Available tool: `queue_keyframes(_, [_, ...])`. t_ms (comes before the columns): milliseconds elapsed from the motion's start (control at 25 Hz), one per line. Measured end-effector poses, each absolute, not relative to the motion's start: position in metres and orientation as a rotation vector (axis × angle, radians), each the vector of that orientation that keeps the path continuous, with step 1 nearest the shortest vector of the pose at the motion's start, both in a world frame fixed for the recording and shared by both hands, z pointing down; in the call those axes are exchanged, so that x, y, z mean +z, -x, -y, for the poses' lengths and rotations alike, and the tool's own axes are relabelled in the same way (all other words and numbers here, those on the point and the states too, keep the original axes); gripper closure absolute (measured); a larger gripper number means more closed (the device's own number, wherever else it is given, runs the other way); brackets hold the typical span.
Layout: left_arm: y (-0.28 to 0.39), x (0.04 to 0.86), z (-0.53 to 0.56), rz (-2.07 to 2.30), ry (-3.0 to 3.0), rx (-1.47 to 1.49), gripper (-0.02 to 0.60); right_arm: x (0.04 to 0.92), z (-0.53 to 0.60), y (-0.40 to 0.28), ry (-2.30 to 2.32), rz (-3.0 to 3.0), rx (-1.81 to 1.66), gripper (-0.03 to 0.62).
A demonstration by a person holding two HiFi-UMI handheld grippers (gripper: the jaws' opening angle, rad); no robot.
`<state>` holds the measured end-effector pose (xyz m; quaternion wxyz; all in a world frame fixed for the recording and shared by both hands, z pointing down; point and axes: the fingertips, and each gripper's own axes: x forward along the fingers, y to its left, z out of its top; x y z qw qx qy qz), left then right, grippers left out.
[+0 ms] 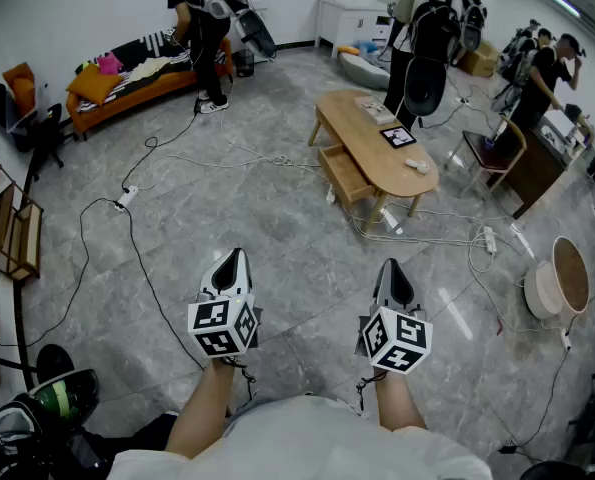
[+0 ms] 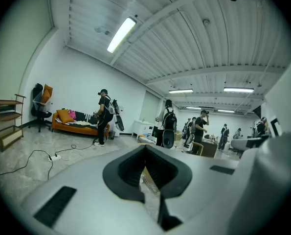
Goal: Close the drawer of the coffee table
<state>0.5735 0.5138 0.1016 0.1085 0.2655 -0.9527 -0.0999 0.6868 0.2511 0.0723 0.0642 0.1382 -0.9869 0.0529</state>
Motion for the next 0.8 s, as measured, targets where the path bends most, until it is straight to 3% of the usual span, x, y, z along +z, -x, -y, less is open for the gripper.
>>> queue_keyframes(680, [-0.567, 0.103, -0.487, 2.806, -0.743, -0.292, 0.586, 0.079, -0.221, -0.678, -0.386, 2.985, 0.206, 0.591])
queue_keyframes(800, [-0.568, 0.105, -0.483, 2.809, -0.736, -0.293, 0.586, 0.080, -0.219, -0.678, -0.360, 2.998, 0.217, 0.526])
